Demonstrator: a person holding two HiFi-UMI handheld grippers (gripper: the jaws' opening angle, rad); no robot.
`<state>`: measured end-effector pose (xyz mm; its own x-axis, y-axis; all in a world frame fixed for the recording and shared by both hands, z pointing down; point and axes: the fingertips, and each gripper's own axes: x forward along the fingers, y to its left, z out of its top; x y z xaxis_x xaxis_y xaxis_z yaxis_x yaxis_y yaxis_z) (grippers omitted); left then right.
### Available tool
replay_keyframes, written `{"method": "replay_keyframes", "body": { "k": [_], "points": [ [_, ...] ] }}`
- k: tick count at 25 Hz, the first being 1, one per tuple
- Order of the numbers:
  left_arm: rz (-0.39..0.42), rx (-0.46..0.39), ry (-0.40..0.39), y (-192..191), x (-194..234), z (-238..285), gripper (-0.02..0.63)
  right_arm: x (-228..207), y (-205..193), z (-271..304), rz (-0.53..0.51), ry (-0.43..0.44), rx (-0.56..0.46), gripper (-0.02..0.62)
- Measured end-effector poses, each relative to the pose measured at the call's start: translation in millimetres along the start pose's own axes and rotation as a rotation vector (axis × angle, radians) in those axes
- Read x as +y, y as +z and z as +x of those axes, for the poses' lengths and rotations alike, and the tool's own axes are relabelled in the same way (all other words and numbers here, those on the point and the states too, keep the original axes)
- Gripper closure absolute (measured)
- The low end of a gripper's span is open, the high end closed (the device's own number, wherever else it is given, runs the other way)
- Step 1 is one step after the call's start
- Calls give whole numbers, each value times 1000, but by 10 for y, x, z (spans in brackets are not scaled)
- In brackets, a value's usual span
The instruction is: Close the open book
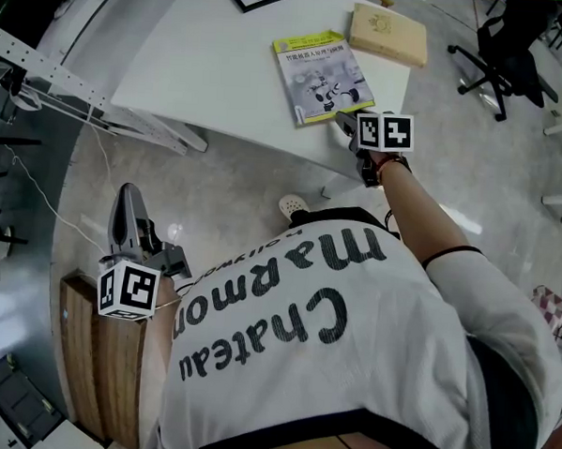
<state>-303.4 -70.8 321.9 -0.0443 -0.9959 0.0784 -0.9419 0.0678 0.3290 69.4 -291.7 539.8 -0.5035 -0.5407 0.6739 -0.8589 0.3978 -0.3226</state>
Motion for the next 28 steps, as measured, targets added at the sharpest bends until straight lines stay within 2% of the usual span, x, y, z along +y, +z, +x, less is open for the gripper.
{"method": "replay_keyframes", "body": {
  "k": [6,16,23,28],
  "points": [
    [4,-3,-4,9,-12,16,581,-49,-21,-35,-4,-9,-2,388],
    [-10,42,-16,-136,6,49,581,-178,-23,-110,28,-37,-24,388],
    [0,45,-25,-157,-83,-32,581,-351,146,-337,85,-62,-116,388],
    [-26,31,-57,-130,-214,-110,581,-298,292,-558,150,-26,-202,388]
  ]
}}
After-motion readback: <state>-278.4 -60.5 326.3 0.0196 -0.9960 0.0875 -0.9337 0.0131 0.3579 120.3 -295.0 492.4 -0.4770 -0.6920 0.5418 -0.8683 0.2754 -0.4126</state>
